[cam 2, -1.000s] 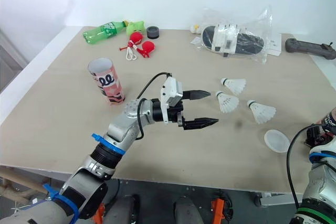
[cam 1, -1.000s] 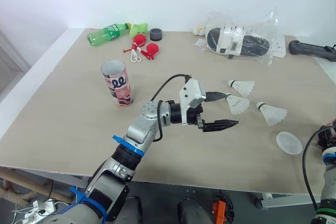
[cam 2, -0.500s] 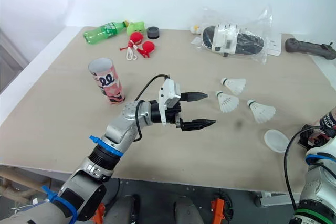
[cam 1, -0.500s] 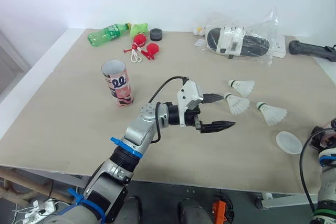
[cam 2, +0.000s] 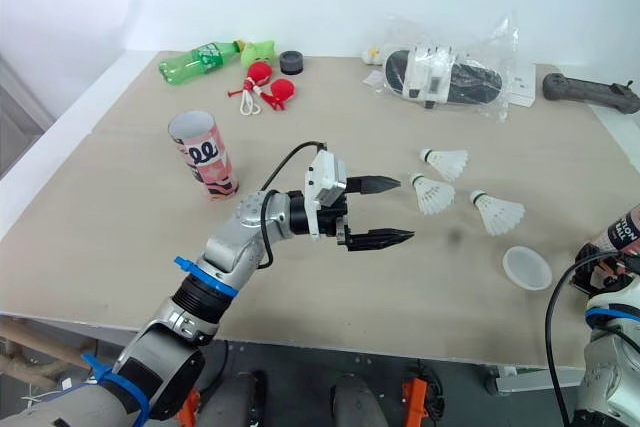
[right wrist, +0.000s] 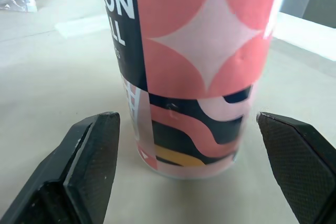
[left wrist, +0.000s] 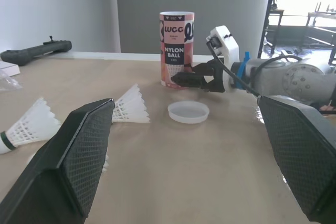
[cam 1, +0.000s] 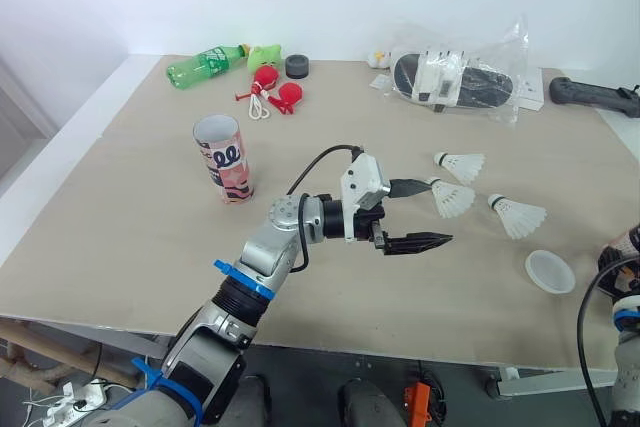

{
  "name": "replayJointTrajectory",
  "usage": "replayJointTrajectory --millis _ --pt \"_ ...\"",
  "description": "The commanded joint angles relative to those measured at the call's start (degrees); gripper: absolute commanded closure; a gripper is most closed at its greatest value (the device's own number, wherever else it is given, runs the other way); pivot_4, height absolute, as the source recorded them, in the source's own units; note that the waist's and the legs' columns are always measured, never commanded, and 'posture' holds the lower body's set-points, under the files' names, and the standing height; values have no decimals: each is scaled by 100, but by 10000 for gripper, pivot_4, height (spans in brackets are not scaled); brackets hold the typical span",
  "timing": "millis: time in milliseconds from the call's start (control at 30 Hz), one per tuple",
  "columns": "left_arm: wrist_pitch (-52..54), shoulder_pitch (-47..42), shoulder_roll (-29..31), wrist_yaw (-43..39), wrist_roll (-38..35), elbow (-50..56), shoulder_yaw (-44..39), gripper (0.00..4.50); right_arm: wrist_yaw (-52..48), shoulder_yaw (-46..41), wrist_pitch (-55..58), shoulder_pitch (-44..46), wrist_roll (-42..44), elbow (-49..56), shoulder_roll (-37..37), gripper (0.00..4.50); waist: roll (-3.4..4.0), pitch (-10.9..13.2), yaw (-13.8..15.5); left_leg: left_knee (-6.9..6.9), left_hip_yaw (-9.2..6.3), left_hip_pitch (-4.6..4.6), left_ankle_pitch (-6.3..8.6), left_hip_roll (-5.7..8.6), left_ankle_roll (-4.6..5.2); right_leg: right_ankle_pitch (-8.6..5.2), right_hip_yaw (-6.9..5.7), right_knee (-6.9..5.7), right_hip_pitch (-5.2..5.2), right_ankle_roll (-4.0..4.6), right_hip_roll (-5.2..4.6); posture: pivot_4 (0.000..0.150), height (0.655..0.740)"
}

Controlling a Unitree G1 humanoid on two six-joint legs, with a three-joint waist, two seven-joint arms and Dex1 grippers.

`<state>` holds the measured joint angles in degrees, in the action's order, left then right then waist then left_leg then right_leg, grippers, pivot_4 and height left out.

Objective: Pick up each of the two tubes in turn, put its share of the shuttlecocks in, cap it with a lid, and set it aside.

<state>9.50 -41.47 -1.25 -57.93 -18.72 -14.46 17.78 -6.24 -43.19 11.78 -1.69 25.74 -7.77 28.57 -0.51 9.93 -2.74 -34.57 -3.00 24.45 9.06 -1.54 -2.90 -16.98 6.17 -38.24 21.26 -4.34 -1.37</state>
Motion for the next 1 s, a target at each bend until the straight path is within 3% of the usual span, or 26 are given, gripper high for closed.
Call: replayJointTrajectory --millis 33,300,433,700,833,1000 --pt "-169 -92 -30 -35 22 36 -66 0 -157 -176 205 -440 233 841 -39 388 1 -1 2 1 -2 0 0 0 0 -1 -2 0 0 0 1 1500 7400" --pt "-12 246 269 191 -58 420 -326 0 -1885 3 738 -2398 1298 3581 223 388 22 -5 -24 3 -5 8 1 1 1 -9 1 1 6 -4 1 1500 7400" --pt "76 682 474 431 -138 820 -534 0 -2283 565 1032 -2539 1323 4244 611 388 13 -2 -56 2 -10 -10 -1 -10 5 3 2 0 -3 6 15 1500 7400" --pt "65 2308 1085 1741 150 2219 -1246 0 -2655 2556 1946 13 1658 4697 1646 388 -20 4 -29 -1 -20 -9 -35 -11 5 34 7 0 0 10 24 1500 7400" --pt "126 2972 1086 2568 300 2955 -1528 0 -2840 3521 2184 1277 1555 4456 1561 388 -44 5 75 -4 -25 7 -36 -9 2 38 -3 6 3 2 18 1500 7400" --pt "-9 3715 980 3449 668 3474 -1748 0 -3138 4227 2220 2004 1345 4112 1348 388 -56 7 143 -5 -28 26 -33 -1 -3 38 -12 13 10 7 4 1500 7400"
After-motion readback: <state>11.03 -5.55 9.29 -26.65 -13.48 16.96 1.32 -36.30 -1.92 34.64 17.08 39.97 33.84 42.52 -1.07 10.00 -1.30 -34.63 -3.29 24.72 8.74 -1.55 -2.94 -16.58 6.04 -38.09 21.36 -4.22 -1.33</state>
